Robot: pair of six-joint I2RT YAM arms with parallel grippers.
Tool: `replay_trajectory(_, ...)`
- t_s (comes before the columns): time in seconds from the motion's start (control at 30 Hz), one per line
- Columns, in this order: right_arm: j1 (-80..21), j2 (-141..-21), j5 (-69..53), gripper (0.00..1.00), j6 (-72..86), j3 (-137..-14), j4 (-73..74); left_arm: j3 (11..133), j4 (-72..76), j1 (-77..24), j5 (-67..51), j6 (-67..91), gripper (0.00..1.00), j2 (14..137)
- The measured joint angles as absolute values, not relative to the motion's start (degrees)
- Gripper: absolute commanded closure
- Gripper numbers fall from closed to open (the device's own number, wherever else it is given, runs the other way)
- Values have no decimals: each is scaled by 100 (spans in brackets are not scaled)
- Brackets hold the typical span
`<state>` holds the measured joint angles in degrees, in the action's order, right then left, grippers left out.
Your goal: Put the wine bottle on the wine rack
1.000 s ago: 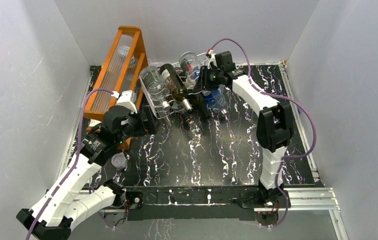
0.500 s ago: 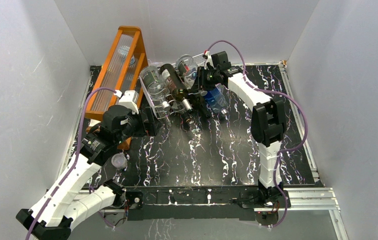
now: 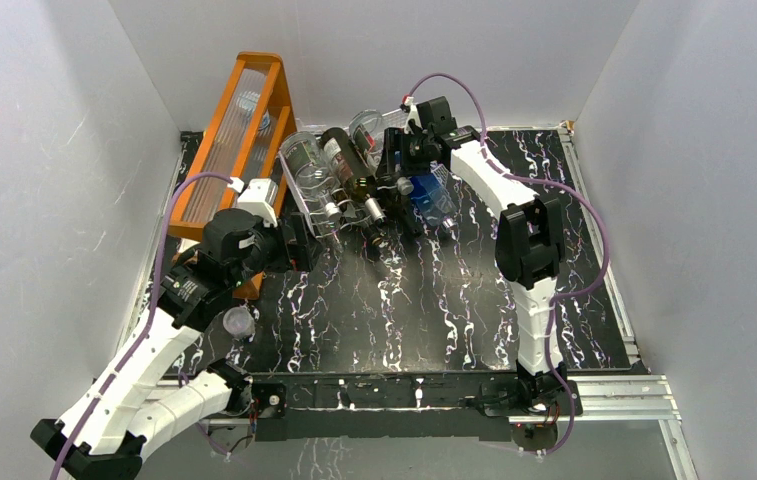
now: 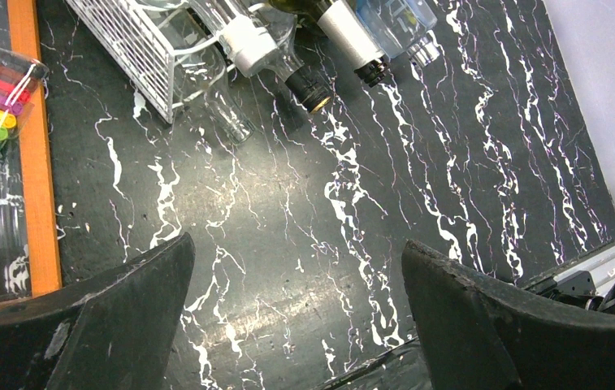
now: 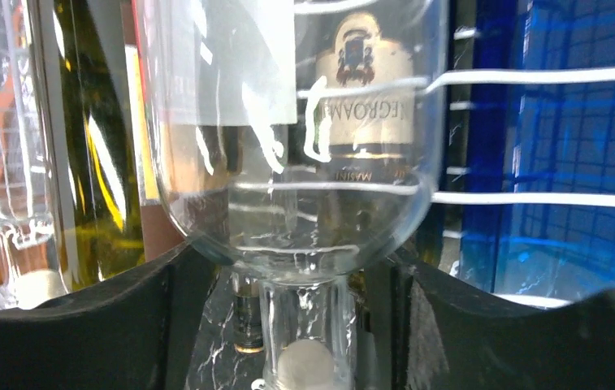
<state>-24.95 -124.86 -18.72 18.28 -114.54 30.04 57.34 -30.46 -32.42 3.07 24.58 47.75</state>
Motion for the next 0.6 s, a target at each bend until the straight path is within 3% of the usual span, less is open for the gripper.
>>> replay_trajectory(0.17, -2532, -12180, -1568, 3, 1712, -11238, 2788, 5900, -3085, -3242, 397, 2351, 2, 4779)
replay_trajectory(0.43, -2530, -10777, -1026, 2, 1632, -10388, 2453, 6302, -3256, -3242, 578, 2167, 2, 4737)
replay_trajectory(0.6, -2530, -9144, -749, 2, 1614, -8991, 2357, 6770, -3393, -3242, 652, 2051, 2, 4609)
